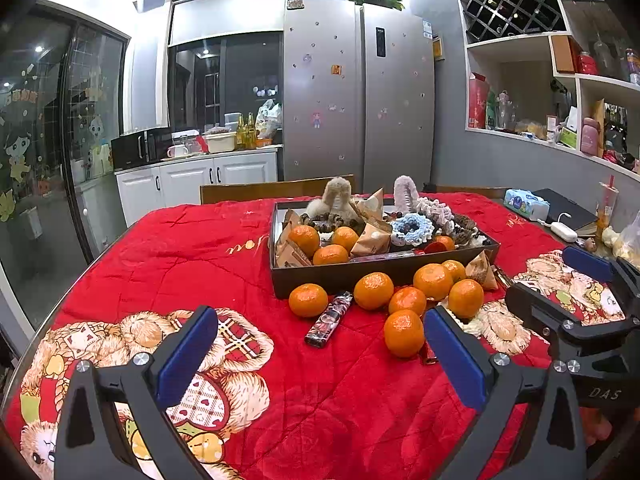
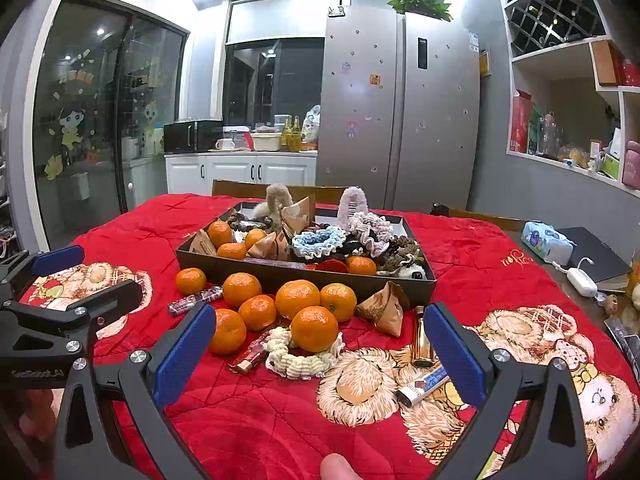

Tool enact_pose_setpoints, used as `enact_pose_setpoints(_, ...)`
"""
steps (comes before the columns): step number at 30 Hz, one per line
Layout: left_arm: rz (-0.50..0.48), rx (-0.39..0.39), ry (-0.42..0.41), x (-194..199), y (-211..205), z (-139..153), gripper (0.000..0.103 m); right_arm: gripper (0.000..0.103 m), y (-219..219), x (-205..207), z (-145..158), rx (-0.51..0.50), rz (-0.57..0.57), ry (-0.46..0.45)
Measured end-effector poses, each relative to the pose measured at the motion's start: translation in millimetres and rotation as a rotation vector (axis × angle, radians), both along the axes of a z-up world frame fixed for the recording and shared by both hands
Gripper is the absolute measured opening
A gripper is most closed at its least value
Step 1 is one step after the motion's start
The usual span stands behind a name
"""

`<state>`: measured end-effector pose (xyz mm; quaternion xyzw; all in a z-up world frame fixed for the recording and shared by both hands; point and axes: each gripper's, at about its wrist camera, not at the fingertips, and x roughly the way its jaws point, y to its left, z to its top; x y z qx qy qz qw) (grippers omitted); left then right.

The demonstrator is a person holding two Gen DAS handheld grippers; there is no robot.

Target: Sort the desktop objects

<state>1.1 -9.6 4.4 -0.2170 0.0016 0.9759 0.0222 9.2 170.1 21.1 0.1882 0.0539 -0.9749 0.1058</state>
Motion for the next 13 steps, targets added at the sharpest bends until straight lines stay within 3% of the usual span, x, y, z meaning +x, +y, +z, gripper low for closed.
enact_pose_setpoints(13,0.003,0.000,-0.006,-1.4,-0.3,-1.3,0.103,0.103,-0.9,1.2,0.0,0.003,0.000,-0.003)
